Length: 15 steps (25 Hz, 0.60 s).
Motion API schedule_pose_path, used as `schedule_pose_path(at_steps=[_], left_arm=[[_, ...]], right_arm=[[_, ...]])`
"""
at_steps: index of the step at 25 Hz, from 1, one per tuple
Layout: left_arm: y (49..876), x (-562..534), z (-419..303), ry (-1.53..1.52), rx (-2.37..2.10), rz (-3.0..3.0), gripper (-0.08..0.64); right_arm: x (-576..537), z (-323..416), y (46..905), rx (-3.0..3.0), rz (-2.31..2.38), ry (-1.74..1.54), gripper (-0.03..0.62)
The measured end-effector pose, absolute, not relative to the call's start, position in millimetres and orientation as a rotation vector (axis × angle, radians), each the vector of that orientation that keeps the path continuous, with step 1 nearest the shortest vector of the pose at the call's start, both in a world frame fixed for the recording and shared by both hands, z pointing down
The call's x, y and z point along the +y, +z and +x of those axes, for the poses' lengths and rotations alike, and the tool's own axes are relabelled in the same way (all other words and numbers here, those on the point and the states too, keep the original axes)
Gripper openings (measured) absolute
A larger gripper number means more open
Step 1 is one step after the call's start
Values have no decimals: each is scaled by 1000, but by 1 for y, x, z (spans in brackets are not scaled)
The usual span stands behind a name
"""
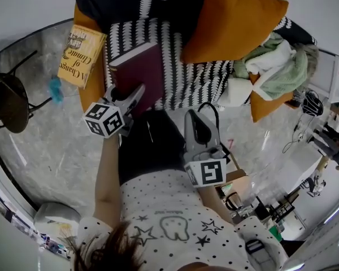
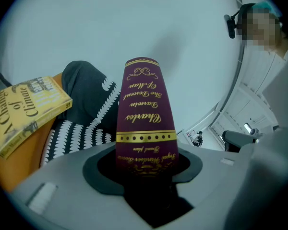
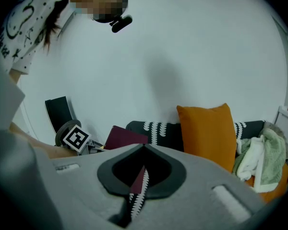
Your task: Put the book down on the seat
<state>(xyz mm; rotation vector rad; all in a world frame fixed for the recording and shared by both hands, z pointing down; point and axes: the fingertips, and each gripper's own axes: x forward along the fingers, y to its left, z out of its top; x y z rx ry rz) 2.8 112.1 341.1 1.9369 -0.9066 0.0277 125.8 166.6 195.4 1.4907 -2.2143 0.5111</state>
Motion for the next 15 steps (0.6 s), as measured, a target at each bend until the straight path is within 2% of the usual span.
schedule_pose_path(at_steps=[15], left_arm=[[442, 91, 21, 82, -840, 1879, 232]], right_arm=[[174, 108, 236, -2167, 1429, 610, 2]])
